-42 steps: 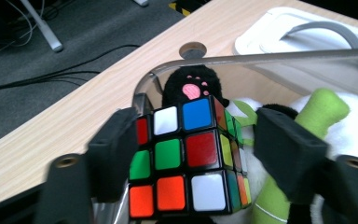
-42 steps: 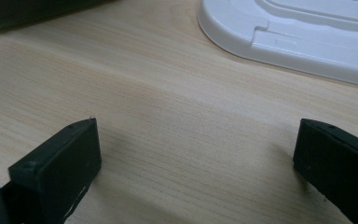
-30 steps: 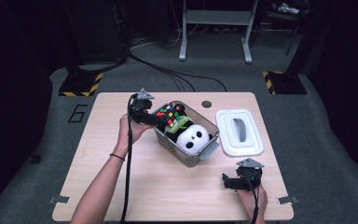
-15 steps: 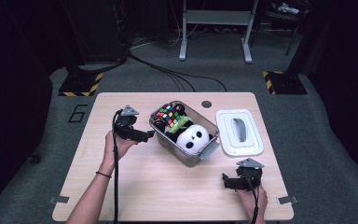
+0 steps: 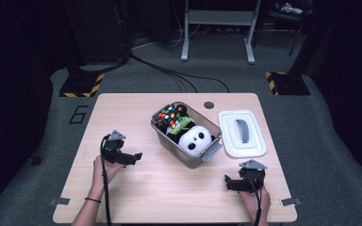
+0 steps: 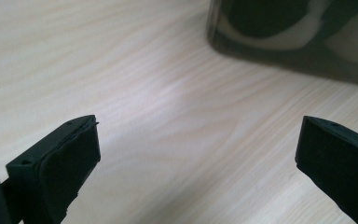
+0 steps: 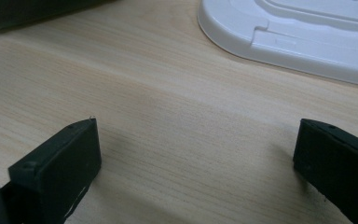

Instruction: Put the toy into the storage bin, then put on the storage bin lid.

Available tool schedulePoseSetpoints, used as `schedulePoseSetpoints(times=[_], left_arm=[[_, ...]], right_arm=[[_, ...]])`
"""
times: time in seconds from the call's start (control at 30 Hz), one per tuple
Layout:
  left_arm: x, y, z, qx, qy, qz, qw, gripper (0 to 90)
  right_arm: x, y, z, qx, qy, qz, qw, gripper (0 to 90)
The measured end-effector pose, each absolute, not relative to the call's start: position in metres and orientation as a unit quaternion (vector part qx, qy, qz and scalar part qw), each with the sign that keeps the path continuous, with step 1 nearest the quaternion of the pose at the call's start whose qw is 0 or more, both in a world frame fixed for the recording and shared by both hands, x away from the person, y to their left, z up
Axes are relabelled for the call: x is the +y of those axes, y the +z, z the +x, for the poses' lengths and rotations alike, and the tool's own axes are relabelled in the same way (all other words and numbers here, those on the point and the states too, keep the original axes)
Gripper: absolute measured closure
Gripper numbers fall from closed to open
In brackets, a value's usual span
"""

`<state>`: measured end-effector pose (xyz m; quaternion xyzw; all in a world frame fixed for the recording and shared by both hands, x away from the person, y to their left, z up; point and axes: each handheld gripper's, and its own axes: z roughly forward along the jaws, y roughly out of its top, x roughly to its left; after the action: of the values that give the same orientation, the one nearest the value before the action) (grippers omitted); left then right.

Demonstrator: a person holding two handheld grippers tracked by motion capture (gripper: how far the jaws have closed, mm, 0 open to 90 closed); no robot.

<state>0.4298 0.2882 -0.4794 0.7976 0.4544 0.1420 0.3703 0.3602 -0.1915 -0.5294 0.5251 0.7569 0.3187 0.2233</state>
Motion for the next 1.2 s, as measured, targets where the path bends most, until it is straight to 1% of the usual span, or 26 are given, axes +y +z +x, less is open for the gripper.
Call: schedulePoseSetpoints(times=[0.27, 0.43, 0.6, 0.63, 0.7, 0.8, 0.87, 1.07, 1.2], left_arm=[[0.307, -0.514, 0.413, 0.487, 0.144, 0.781, 0.363, 0.0], [0.314, -0.527, 0.402, 0.500, 0.165, 0.771, 0.358, 0.0], [0.314, -0.530, 0.396, 0.499, 0.196, 0.768, 0.351, 0.0], [0.314, -0.529, 0.396, 0.497, 0.194, 0.774, 0.341, 0.0], [0.312, -0.530, 0.394, 0.493, 0.205, 0.778, 0.331, 0.0], [0.311, -0.530, 0.394, 0.488, 0.203, 0.782, 0.329, 0.0], [0.311, -0.530, 0.394, 0.489, 0.204, 0.782, 0.330, 0.0], [0.311, -0.531, 0.394, 0.489, 0.206, 0.780, 0.331, 0.0], [0.311, -0.531, 0.394, 0.489, 0.207, 0.780, 0.332, 0.0]], right_arm=[[-0.191, -0.529, 0.360, 0.755, 0.319, 0.528, 0.224, 0.0], [-0.191, -0.529, 0.360, 0.756, 0.319, 0.526, 0.223, 0.0], [-0.192, -0.528, 0.362, 0.760, 0.317, 0.525, 0.215, 0.0], [-0.193, -0.528, 0.363, 0.760, 0.316, 0.527, 0.214, 0.0], [-0.195, -0.526, 0.364, 0.760, 0.319, 0.526, 0.209, 0.9], [-0.199, -0.521, 0.365, 0.754, 0.328, 0.526, 0.216, 3.2], [-0.203, -0.515, 0.368, 0.755, 0.330, 0.522, 0.220, 3.2], [-0.210, -0.495, 0.387, 0.752, 0.334, 0.519, 0.232, 3.3], [-0.213, -0.487, 0.405, 0.751, 0.330, 0.523, 0.231, 2.7]])
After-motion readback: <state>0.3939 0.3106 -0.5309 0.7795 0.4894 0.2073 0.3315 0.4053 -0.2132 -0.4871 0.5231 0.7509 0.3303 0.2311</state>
